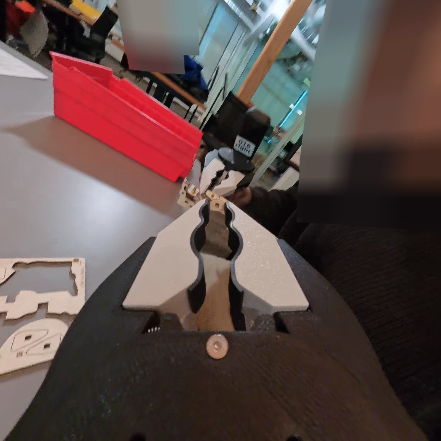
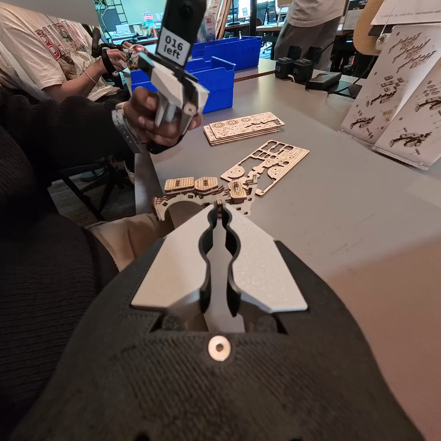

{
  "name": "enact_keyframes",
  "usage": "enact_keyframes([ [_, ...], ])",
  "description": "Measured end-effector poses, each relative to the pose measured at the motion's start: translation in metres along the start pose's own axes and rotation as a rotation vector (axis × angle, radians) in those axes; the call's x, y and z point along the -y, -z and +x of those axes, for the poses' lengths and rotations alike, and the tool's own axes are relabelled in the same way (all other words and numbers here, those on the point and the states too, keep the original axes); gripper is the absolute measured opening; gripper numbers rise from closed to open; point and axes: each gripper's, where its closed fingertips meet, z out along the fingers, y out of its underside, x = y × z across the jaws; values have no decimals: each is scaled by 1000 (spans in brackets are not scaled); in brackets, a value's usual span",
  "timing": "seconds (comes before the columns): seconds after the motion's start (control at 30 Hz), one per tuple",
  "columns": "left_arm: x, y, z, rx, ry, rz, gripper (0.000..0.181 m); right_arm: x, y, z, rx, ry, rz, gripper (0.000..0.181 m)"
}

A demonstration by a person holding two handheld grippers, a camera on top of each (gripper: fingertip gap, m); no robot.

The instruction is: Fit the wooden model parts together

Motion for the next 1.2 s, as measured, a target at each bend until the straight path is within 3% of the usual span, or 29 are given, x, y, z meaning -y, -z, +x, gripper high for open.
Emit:
enact_keyframes([
  [0.13, -35, -3, -7, 171, -21, -143, 11, -4, -1, 1, 3, -13, -20, 1],
  [0.37, -72, -7, -13, 289, -2, -210, 11, -29, -8, 10, -25, -41, -138, 1],
  [0.73, -85, -13, -14, 288, -15, -261, 11, -51, -11, 26, -34, -168, -190, 1],
  [1.0, -82, -12, -10, 238, -11, -233, 11, -68, -10, 29, -89, -101, -302, 2],
  [1.2, -84, -13, -13, 236, -13, -247, 11, -82, -2, 36, -101, -166, -348, 0],
])
